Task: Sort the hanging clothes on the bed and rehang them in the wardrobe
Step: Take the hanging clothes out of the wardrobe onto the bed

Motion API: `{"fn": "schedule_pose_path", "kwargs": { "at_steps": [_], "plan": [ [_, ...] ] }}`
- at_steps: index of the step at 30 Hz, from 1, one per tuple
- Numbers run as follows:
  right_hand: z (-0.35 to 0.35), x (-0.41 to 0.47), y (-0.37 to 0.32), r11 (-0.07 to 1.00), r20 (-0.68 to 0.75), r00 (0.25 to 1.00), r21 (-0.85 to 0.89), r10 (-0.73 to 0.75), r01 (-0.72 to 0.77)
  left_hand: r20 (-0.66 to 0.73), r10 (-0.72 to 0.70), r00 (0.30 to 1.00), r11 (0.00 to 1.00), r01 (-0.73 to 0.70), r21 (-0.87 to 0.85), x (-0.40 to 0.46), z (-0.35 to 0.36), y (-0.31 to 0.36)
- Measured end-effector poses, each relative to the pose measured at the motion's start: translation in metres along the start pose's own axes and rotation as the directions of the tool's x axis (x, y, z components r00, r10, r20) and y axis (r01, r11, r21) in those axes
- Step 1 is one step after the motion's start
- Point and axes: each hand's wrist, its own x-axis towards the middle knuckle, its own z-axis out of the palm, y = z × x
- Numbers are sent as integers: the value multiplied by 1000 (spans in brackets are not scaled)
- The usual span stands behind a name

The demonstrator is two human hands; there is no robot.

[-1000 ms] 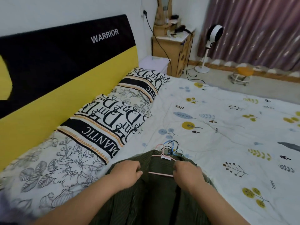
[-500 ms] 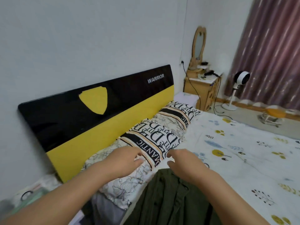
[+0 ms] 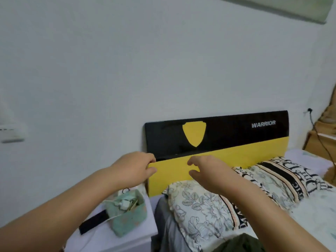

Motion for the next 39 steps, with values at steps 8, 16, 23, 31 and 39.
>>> {"fn": "schedule_pose_path", "kwargs": {
  "at_steps": [8, 16, 23, 31, 39],
  "plan": [
    [1, 8, -93, 927, 44, 926, 33, -374, 373, -61, -367, 928, 930, 366, -14, -121, -29, -45],
    [22, -8, -225, 753, 116, 744, 119, -658, 648, -72, -667, 742, 742, 670, 28, -263, -45, -99],
    [40, -28, -360, 578, 109, 567, 154, -816, 801, -97, -809, 579, 581, 814, 13, -380, -65, -157],
    [61, -53, -500, 408, 118, 391, 220, -913, 886, -163, -897, 411, 412, 911, 31, -490, -87, -223],
    [87, -59, -610, 254, 177, 208, 300, -962, 920, -162, -962, 218, 229, 972, -52, -569, -93, -277]
  ]
}}
